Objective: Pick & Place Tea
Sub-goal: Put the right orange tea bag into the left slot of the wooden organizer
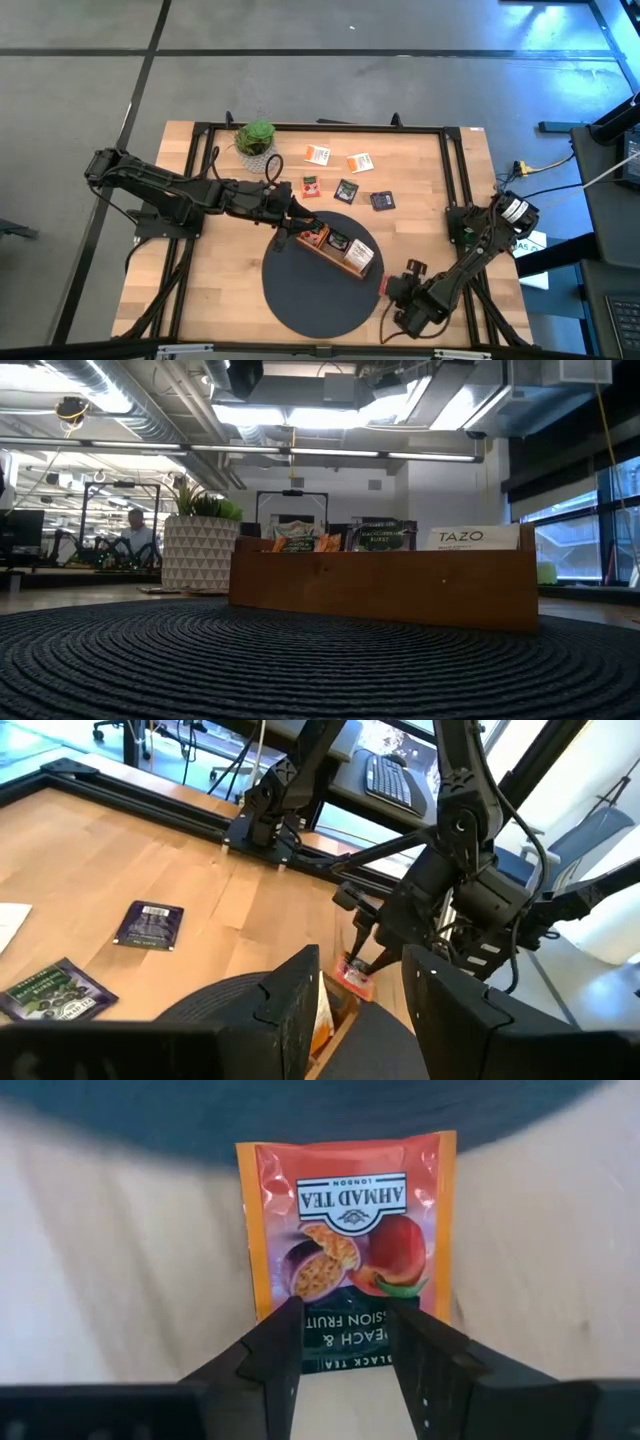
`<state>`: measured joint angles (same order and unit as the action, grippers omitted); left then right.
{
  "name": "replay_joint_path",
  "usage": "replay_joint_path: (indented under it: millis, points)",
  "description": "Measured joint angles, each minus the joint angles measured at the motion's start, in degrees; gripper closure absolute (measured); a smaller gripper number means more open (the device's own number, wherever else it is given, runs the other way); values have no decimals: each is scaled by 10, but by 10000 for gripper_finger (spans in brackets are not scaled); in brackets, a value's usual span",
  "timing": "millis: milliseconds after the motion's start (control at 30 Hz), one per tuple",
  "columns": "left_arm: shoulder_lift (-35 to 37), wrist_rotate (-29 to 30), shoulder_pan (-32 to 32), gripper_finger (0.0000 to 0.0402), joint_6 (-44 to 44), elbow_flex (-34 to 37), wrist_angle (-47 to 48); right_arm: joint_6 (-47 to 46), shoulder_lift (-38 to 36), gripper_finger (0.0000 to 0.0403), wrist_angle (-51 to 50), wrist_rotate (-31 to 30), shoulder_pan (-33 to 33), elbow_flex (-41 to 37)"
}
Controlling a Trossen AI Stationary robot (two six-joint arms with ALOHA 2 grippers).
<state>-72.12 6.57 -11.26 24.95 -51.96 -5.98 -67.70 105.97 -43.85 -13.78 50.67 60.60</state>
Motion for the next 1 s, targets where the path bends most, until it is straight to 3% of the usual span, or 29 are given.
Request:
replay_joint_path:
  millis: [133,300,533,633,767,1000]
  points:
    - [0,0,-9,260,0,0,0,189,-1,253,3,26,32,0]
    - [-7,0,-33,260,-1,0,-9,350,0,253,11,-22,63,0]
    - [-108,0,-107,260,-36,-9,-127,329,0,253,56,-39,70,-1]
    - [-172,7,-138,260,-34,-43,-127,304,0,253,77,-39,69,-1]
    - [-252,23,-172,260,-30,-123,-78,290,1,253,111,-38,69,-1]
    - [-381,43,-199,260,-45,-291,97,291,1,253,174,-37,69,-1]
